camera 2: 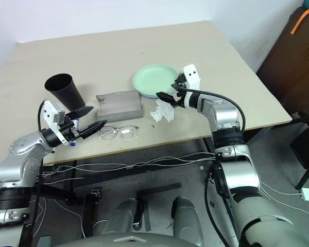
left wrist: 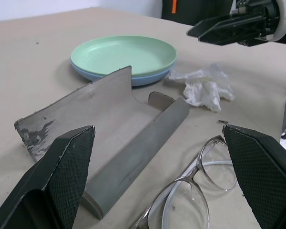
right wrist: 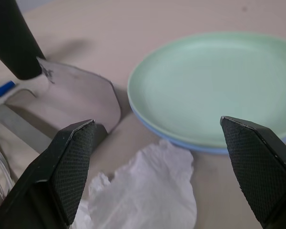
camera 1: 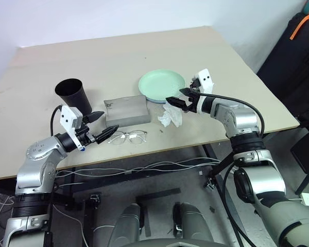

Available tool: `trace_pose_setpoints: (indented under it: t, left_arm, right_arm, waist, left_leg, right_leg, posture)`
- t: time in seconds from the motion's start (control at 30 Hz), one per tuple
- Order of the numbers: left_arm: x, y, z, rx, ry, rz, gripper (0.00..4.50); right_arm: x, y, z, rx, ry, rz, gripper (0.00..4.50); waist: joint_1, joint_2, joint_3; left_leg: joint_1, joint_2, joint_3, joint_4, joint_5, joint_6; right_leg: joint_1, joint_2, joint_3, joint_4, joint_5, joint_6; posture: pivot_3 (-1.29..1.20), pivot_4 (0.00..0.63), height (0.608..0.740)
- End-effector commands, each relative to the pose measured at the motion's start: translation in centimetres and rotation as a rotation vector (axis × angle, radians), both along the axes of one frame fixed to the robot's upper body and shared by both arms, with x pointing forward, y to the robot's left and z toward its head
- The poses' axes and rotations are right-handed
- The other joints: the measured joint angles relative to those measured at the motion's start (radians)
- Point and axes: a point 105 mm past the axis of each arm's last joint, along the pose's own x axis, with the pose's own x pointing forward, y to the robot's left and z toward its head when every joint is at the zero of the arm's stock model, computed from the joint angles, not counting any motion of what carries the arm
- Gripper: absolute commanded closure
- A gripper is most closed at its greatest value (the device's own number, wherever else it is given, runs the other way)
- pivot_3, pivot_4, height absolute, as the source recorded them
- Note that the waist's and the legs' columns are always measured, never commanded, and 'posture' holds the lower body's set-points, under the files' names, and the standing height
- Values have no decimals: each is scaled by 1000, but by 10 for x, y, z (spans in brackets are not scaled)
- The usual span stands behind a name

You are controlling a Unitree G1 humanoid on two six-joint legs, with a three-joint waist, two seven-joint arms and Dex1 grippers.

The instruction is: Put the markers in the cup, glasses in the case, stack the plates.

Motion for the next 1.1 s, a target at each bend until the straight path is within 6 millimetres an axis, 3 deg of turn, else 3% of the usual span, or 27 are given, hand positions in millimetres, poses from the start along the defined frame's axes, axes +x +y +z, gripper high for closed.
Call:
trace_pose_setpoints:
  t: [0.03, 0.07, 0.13, 0.17, 0.2, 0.23, 0.27, 0.3, 0.33, 0.37, 0.4, 0.53, 1.1]
  left_arm:
    - [-1, -5, 14, 0, -51, -21, 0]
    - [-1, -5, 14, 0, -51, -21, 0]
    - [-1, -5, 14, -1, -52, -21, 0]
    - [-1, -6, 14, -1, -51, -22, 0]
    - [-1, -6, 15, -1, -51, -23, 0]
    - [-1, -6, 15, -1, -51, -23, 0]
    - [-1, -6, 15, -1, -50, -23, 0]
    - [-1, -6, 15, 0, -49, -23, 0]
    - [-1, -6, 15, 0, -48, -23, 0]
    - [-1, -6, 15, 1, -47, -24, 0]
    - [-1, -6, 15, 2, -47, -23, 0]
    - [1, -7, 17, 0, -50, -22, 0]
    - [2, -9, 16, -2, -52, -28, 0]
  right_arm:
    - [-2, 2, 23, 44, -95, 19, 126]
    - [-3, 2, 23, 43, -99, 22, 126]
    - [-4, 2, 24, 43, -108, 29, 126]
    - [-4, 2, 24, 45, -110, 30, 126]
    - [-5, 2, 25, 49, -112, 29, 126]
    - [-4, 1, 25, 56, -109, 21, 126]
    - [-3, -1, 25, 63, -98, 5, 126]
    - [0, -5, 22, 55, -70, -24, 126]
    - [2, -8, 19, 37, -51, -44, 126]
    - [3, -9, 17, 23, -37, -50, 126]
    - [3, -11, 16, 17, -28, -51, 126]
    - [-3, -12, 12, -29, -10, -29, 126]
    - [-18, -19, -25, -197, 107, -18, 126]
  waist:
    - [-11, 0, 0]
    - [-20, 1, 1]
    - [-36, 2, 1]
    - [-40, 2, 1]
    - [-41, 0, 2]
    - [-39, -2, 2]
    - [-36, -7, 3]
    - [-36, -8, 4]
    - [-34, -4, 5]
    - [-28, 2, 5]
    - [-22, 2, 5]
    - [3, 0, 6]
    - [21, -2, 7]
  left_leg:
    - [-1, -7, -14, -1, 0, 0]
    - [0, -14, -25, -1, 1, 1]
    - [1, -42, -75, -6, 6, 4]
    - [3, -57, -102, -13, 12, 0]
    - [6, -71, -125, -21, 17, -3]
    - [13, -92, -148, -35, 23, -6]
    - [19, -103, -154, -44, 25, -4]
    - [17, -91, -127, -47, 24, 3]
    - [11, -46, -62, -38, 22, 7]
    - [7, -21, -35, -41, 28, -4]
    - [5, -13, -32, -34, 40, -27]
    - [-6, -8, -31, -33, 40, -25]
    - [-3, -3, -16, -34, 39, -23]
  right_leg:
    - [3, -4, -8, 1, -1, 2]
    - [6, -6, -12, 2, -3, 5]
    - [12, -8, -15, 9, -12, 15]
    - [13, -2, 4, 17, -23, 29]
    - [14, 5, 22, 20, -33, 30]
    - [15, 6, 36, 25, -40, 19]
    - [17, -1, 34, 25, -42, 16]
    - [20, -18, 20, 24, -44, 12]
    - [22, -25, 5, 27, -43, 2]
    - [24, -24, -1, 30, -44, -1]
    - [22, -13, -1, 34, -45, -1]
    - [20, -1, 4, 15, -39, 7]
    - [19, 3, 10, 16, -38, 7]
  posture:
    - [0, 150, 740]
    - [0, 150, 740]
    - [0, 150, 740]
    - [0, 150, 740]
    - [0, 150, 740]
    - [0, 150, 740]
    - [0, 150, 740]
    - [0, 150, 740]
    - [0, 150, 740]
    - [0, 150, 740]
    - [0, 150, 740]
    - [0, 150, 740]
    - [0, 150, 740]
